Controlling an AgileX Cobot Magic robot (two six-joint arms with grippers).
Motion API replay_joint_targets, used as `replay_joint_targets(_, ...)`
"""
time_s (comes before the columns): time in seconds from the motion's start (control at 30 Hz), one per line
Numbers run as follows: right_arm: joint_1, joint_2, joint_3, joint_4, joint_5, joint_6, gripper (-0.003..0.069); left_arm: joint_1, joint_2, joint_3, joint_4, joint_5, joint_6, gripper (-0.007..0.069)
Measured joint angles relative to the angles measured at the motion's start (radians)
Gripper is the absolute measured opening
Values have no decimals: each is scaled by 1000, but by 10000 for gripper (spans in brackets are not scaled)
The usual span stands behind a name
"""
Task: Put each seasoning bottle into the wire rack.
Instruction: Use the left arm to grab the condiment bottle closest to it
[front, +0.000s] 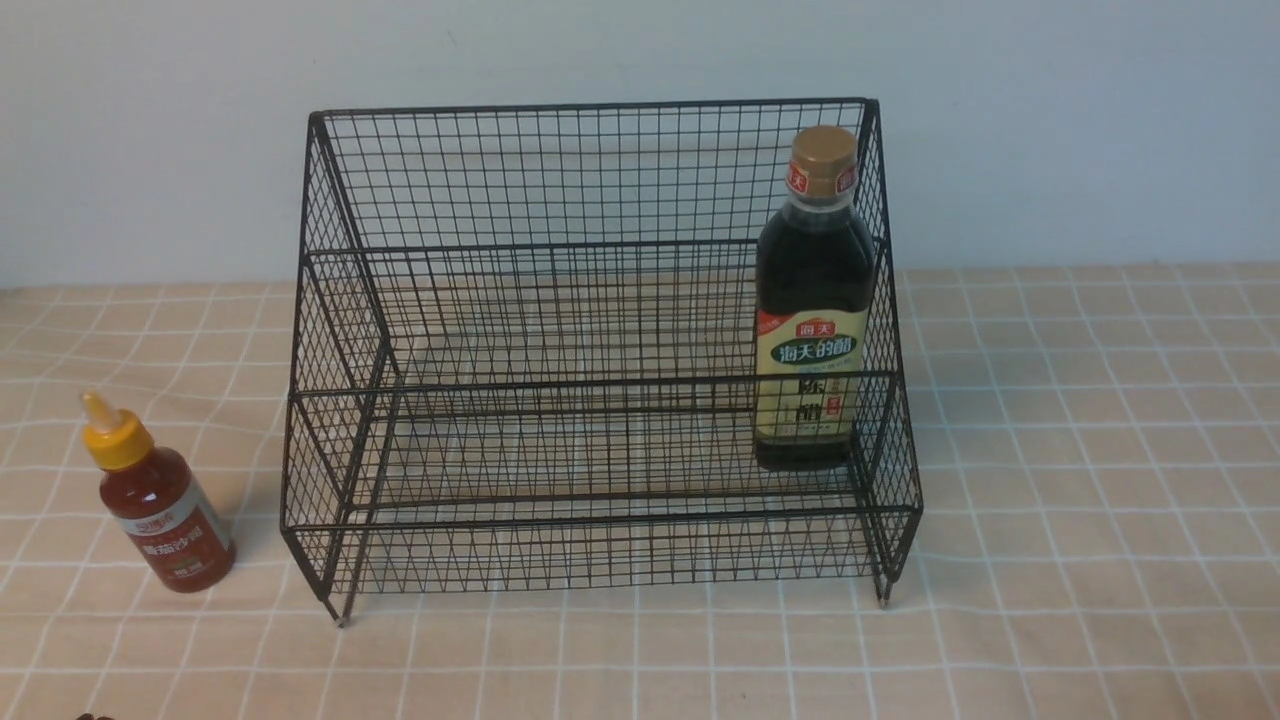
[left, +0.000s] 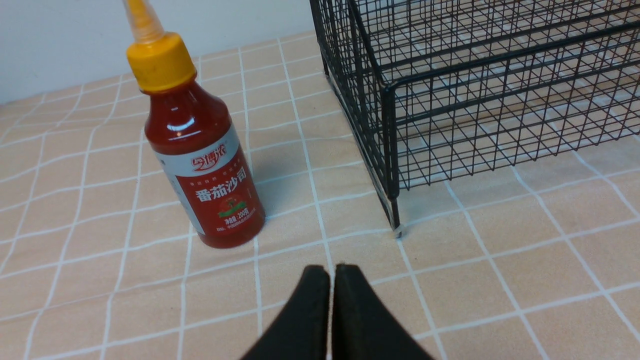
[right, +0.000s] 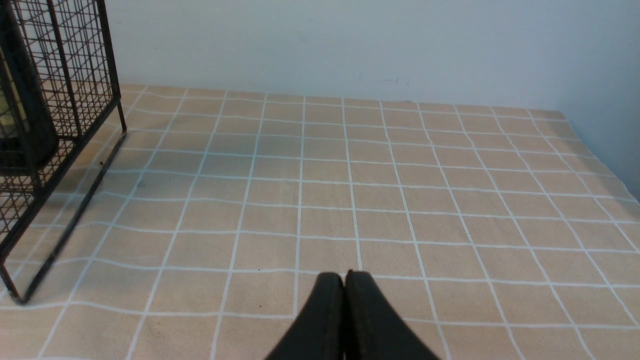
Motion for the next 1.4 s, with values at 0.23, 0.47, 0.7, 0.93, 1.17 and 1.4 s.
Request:
replay_joint_targets(0.23,0,0,0,0,0,0,-15,0,0,0,0,0,0,-7)
replay_joint_targets(0.47,0,0,0,0,0,0,-15,0,0,0,6,0,1,-7)
replay_joint_targets(0.7,0,0,0,0,0,0,-15,0,0,3,-110,-84,-76,-7)
replay_joint_targets(0.93,0,0,0,0,0,0,-15,0,0,3,-371,-293,-137,-7)
replay_joint_targets(1.17,0,0,0,0,0,0,-15,0,0,3,-518,-712,-71,-7)
replay_joint_targets(1.4,0,0,0,0,0,0,-15,0,116,-67,-486,-719,158,-7)
